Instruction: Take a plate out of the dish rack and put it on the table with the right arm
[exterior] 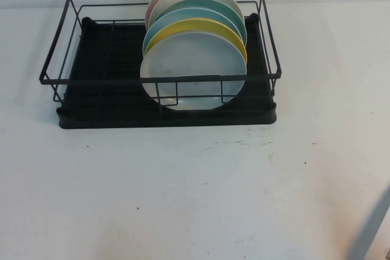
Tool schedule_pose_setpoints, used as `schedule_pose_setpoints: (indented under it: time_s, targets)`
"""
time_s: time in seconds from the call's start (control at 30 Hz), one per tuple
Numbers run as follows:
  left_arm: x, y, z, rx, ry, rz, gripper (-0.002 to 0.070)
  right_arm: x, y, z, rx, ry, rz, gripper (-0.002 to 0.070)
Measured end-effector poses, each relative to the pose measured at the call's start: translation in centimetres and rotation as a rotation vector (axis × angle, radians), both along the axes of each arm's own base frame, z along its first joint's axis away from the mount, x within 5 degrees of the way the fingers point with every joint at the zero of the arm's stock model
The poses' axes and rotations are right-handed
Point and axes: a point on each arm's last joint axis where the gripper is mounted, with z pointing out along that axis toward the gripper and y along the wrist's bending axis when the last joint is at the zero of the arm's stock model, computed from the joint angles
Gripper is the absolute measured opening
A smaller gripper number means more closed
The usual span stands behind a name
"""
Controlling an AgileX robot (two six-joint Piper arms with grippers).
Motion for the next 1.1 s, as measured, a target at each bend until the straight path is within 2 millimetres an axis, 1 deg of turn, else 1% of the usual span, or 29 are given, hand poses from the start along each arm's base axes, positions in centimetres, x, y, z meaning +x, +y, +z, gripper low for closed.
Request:
schedule_pose_setpoints:
  time_s: [0.17,0.23,0.27,0.37,0.47,0.57,0.73,0.83,0.93,1.0,1.1]
  targets:
    - [0.0,0.0,0.0,0.000,0.000,0.000,-0.0004,0.0,0.0,0.0,0.084,0.006,0.007,-0.0020]
    - [0.0,0.0,0.0,0.000,0.000,0.000,-0.0004,-0.1,0.2,0.5,0.091,0.001,0.033,-0.0020]
    - [0.0,0.0,0.0,0.000,0.000,0.000,-0.0004,-0.1,0.4,1.0,0.089,0.001,0.048,-0.0020]
    - [0.0,0.0,0.0,0.000,0.000,0.000,-0.0004,0.1,1.0,3.4,0.076,0.021,0.108,-0.0020]
    - [0.0,0.0,0.0,0.000,0.000,0.000,-0.0004,0.9,1.9,6.0,0.016,0.088,0.204,-0.0020]
    - [0.0,0.0,0.0,0.000,0.000,0.000,-0.0004,2.7,3.0,8.1,-0.067,0.215,0.320,-0.0020]
    - [0.0,0.0,0.0,0.000,0.000,0.000,-0.0004,6.2,4.5,9.4,-0.206,0.476,0.512,-0.0020]
    - [0.0,0.0,0.0,0.000,0.000,0.000,-0.0004,8.5,4.7,9.3,-0.270,0.624,0.578,-0.0020]
    - [0.0,0.0,0.0,0.000,0.000,0.000,-0.0004,10.4,4.6,9.2,-0.331,0.737,0.597,-0.0020]
    - [0.0,0.0,0.0,0.000,0.000,0.000,-0.0004,11.4,4.6,9.2,-0.353,0.786,0.601,-0.0020]
    - [0.0,0.0,0.0,0.000,0.000,0.000,-0.0004,12.9,5.4,9.2,-0.387,0.822,0.638,-0.0020]
